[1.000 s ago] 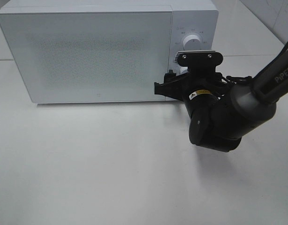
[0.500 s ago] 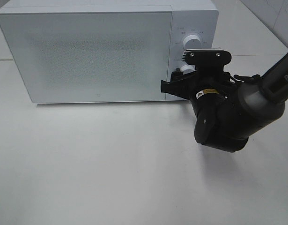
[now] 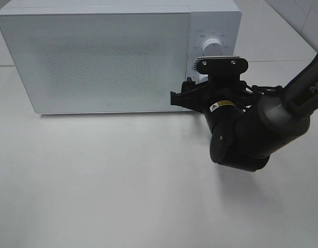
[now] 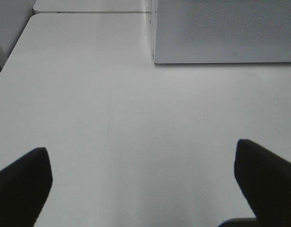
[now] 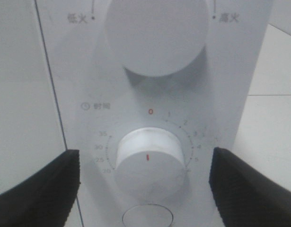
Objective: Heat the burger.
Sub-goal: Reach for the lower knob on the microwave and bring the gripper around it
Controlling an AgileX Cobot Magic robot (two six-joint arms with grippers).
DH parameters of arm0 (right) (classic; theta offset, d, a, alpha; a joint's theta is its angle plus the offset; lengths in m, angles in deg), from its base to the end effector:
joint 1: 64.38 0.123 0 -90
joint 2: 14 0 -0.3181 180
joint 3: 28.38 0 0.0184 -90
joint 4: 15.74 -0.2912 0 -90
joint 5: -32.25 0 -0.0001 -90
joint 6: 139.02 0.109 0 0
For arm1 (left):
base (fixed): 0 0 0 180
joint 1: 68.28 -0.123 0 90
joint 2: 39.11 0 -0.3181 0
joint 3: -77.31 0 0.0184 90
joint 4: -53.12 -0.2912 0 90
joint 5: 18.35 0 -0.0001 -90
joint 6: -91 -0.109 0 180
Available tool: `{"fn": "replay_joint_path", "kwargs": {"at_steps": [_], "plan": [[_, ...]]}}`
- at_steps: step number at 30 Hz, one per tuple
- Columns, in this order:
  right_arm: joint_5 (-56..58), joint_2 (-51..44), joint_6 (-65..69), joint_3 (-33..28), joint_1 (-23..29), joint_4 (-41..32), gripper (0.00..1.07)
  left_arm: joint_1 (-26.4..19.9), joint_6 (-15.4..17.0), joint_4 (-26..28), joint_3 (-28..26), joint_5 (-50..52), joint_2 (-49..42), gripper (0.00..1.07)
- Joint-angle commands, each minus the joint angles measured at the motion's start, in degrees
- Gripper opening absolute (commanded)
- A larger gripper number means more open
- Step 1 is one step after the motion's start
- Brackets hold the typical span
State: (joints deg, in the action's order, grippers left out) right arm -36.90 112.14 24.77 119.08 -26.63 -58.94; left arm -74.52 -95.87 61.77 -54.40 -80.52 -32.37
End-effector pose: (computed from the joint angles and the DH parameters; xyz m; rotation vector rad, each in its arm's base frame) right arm 0.3541 0.1860 0.1061 0.0064 1.6550 -0.0523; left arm 0.0100 -0.0135 0.2933 0.0224 2.0364 -0.0370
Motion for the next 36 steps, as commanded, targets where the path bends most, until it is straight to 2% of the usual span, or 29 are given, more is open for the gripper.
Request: {"fn": "replay_joint_path", "kwargs": {"at_steps": [1, 18, 26, 28, 29, 31, 32, 33, 34, 35, 36], "plan": [[-9.51, -0.86, 0.29, 0.06, -0.92, 0.23, 0.73, -0.23, 0.34, 0.06, 0.06, 0.63, -1.49, 1.00], [-8.88, 0.23, 0.69, 1.60, -1.60, 1.26, 0.73, -0.23, 0.34, 0.06, 0.06, 0.63, -1.49, 1.00], [-7.62, 0.34, 0.69, 1.60, -1.66, 1.78, 0.68, -0.23, 0.34, 0.06, 0.06, 0.63, -1.49, 1.00], [-7.68, 0.34, 0.80, 1.60, -1.66, 1.78, 0.58, -0.23, 0.34, 0.06, 0.06, 0.63, -1.49, 1.00], [-7.68, 0.34, 0.80, 1.60, -1.66, 1.78, 0.58, -0.23, 0.34, 0.06, 0.06, 0.63, -1.49, 1.00], [-7.45, 0.34, 2.18, 1.60, -1.66, 1.78, 0.34, -0.23, 0.34, 0.06, 0.06, 0.63, -1.49, 1.00], [-7.45, 0.34, 2.18, 1.60, -1.66, 1.78, 0.34, -0.23, 0.34, 0.06, 0.06, 0.63, -1.49, 1.00], [-7.28, 0.34, 2.35, 1.60, -1.66, 1.78, 0.26, -0.23, 0.34, 0.06, 0.06, 0.63, -1.49, 1.00], [-7.28, 0.34, 2.35, 1.60, -1.66, 1.78, 0.26, -0.23, 0.34, 0.06, 0.06, 0.63, -1.49, 1.00], [-6.76, 0.34, 2.69, 1.60, -1.66, 1.78, 0.13, -0.23, 0.34, 0.06, 0.06, 0.63, -1.49, 1.00], [-6.70, 0.34, 2.69, 1.60, -1.72, 1.78, 0.09, -0.23, 0.34, 0.06, 0.06, 0.63, -1.49, 1.00]]}}
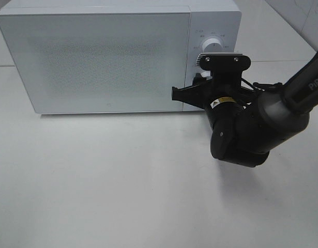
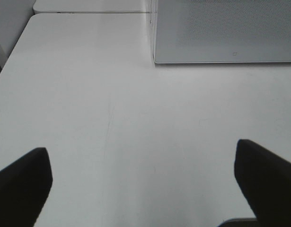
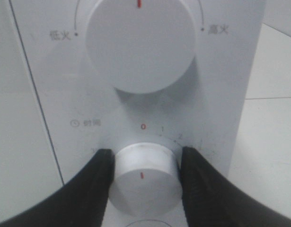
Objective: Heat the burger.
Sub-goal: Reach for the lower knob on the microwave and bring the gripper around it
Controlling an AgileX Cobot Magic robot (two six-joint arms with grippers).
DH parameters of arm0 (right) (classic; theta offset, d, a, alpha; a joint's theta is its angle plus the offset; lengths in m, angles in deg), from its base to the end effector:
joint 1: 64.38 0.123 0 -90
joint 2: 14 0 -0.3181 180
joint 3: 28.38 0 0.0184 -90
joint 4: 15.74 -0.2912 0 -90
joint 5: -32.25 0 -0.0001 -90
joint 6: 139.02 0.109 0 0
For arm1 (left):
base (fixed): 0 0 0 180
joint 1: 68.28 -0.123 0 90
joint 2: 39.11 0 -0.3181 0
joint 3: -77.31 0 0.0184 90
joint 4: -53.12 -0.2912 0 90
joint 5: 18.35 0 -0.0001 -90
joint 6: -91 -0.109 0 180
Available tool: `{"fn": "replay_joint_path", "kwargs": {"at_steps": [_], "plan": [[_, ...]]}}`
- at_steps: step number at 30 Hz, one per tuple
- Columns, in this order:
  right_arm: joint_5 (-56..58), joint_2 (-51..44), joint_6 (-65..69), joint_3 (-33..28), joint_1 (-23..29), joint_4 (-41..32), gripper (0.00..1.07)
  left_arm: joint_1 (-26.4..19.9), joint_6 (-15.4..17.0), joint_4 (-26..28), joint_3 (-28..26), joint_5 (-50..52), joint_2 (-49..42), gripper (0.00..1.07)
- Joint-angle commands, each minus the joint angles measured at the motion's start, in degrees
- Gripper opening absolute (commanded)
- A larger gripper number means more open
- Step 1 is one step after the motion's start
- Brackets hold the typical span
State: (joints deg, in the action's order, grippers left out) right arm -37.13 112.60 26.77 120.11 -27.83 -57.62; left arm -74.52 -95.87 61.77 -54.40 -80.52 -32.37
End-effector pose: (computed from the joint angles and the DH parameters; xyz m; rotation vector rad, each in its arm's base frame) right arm 0.3620 0.1836 0.1076 0.0351 1.6375 -0.0265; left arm 0.0100 -0.0135 0.2933 0.0224 2.0364 -0.0370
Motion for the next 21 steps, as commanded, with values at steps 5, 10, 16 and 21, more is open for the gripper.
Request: {"fn": "replay_joint_path", "kwargs": {"at_steps": [5, 10, 16, 21], "plan": [[-5.90, -0.11, 0.69, 0.57, -0.52, 0.46, 0.00, -0.23, 0.34, 0.06, 0.06, 0.63, -1.49, 1.00], [-5.67, -0.11, 1.60, 0.57, -0.52, 0.40, 0.00, -0.23, 0.34, 0.06, 0.06, 0.63, -1.49, 1.00], [-5.27, -0.11, 7.10, 0.57, -0.52, -0.52, 0.00, -0.23, 0.34, 0.06, 0.06, 0.63, -1.49, 1.00], [-4.24, -0.11, 13.01, 0.57, -0.52, -1.15, 0.00, -0.23, 0.34, 0.06, 0.06, 0.63, -1.49, 1.00]]}}
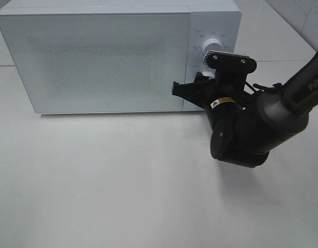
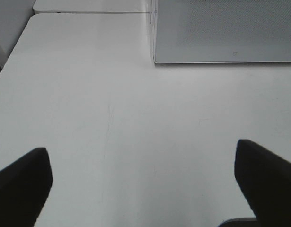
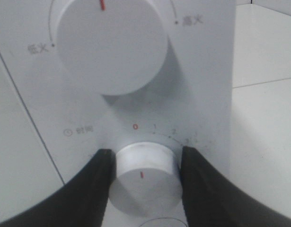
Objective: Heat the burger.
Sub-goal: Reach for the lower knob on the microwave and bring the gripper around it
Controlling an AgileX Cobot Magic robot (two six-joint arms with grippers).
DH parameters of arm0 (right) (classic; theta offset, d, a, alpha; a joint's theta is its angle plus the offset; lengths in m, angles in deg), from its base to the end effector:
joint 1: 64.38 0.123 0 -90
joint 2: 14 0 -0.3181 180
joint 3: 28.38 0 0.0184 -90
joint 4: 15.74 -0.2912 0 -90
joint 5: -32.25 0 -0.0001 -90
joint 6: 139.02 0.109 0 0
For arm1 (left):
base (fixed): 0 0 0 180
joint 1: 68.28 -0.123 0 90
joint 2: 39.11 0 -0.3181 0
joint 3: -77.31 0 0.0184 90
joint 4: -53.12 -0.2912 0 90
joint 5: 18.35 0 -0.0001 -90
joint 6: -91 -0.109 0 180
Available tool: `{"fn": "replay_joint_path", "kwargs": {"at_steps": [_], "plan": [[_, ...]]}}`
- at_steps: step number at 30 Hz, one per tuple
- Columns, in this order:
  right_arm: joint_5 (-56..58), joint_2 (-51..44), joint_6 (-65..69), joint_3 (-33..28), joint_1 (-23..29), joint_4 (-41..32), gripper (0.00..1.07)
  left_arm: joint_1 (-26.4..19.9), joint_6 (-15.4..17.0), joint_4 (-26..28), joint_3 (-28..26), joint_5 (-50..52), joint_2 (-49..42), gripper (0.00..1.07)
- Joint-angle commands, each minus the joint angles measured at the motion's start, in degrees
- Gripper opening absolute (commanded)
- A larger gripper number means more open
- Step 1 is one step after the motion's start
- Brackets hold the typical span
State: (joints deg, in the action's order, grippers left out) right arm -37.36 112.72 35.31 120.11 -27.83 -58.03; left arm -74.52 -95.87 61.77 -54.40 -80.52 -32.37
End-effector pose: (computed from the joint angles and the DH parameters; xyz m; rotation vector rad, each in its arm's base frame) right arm 0.3619 0.1827 0.1070 0.1637 1.6297 0.0823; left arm 0.0100 -0.0135 0.2933 0.0224 2.0364 -0.0370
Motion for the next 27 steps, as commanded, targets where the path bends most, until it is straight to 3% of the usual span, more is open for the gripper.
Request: {"fn": "replay_joint_path", "kwargs": {"at_steps": [1, 27], "plan": [[-3.44, -0.23, 7.33, 0.57, -0.52, -0.74, 0.00, -0.23, 0.34, 0.06, 0.06, 0.63, -1.49, 1.00], [-0.80, -0.23, 41.71, 0.57, -0.52, -0.46, 0.00, -0.23, 0.34, 0.06, 0.06, 0.63, -1.49, 1.00]]}}
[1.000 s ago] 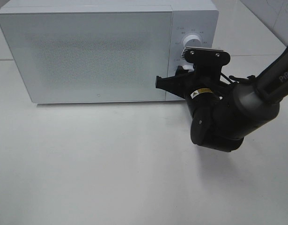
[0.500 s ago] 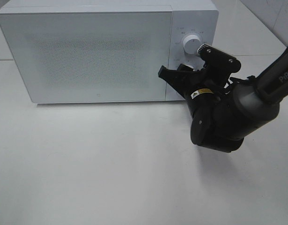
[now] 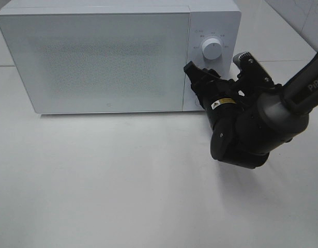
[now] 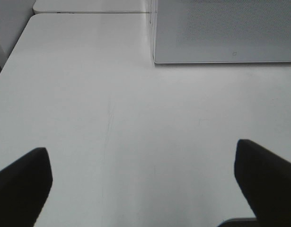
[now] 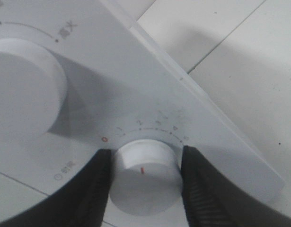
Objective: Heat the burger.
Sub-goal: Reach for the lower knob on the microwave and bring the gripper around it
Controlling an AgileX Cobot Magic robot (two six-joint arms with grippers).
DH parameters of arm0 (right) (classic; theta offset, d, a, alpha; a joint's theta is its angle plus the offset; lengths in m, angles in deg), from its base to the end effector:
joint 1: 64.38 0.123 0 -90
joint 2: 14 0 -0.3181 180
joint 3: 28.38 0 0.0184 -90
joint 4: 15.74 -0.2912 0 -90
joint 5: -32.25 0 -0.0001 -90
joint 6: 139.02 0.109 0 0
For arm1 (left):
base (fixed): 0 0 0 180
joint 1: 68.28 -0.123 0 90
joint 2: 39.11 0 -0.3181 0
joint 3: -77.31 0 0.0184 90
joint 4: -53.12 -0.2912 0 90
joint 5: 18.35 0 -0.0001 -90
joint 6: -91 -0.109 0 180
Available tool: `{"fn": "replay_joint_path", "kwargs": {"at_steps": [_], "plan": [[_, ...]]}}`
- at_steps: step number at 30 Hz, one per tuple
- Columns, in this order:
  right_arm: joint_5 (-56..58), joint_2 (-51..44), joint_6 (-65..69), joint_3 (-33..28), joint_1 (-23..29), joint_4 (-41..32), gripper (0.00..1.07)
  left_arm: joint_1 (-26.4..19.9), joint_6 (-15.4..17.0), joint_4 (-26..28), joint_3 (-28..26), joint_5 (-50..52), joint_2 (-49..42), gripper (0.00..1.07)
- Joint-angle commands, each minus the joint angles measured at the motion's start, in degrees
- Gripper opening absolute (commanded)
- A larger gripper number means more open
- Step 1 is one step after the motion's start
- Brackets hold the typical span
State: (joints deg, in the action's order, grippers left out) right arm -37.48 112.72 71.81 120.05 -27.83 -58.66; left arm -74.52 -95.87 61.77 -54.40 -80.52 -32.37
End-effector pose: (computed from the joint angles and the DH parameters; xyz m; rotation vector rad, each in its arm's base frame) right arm 0.3616 0.1814 0.1068 0.6882 1.5201 0.5612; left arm 0.0100 -0.0135 0.2933 0.0224 2.0364 -0.0370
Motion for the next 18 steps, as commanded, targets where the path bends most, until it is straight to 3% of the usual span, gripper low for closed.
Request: {"fn": "replay_joint_path", "kwargs": {"at_steps": [1, 18], "plan": [[-0.69, -0.23, 5.21, 0.63, -0.52, 0.17, 0.00, -0.23, 0.34, 0.06, 0.06, 0.63, -1.49, 1.00], [-2.41, -0.23, 26.99, 0.63, -0.52, 0.17, 0.00, -0.23, 0.34, 0.06, 0.06, 0.63, -1.49, 1.00]]}}
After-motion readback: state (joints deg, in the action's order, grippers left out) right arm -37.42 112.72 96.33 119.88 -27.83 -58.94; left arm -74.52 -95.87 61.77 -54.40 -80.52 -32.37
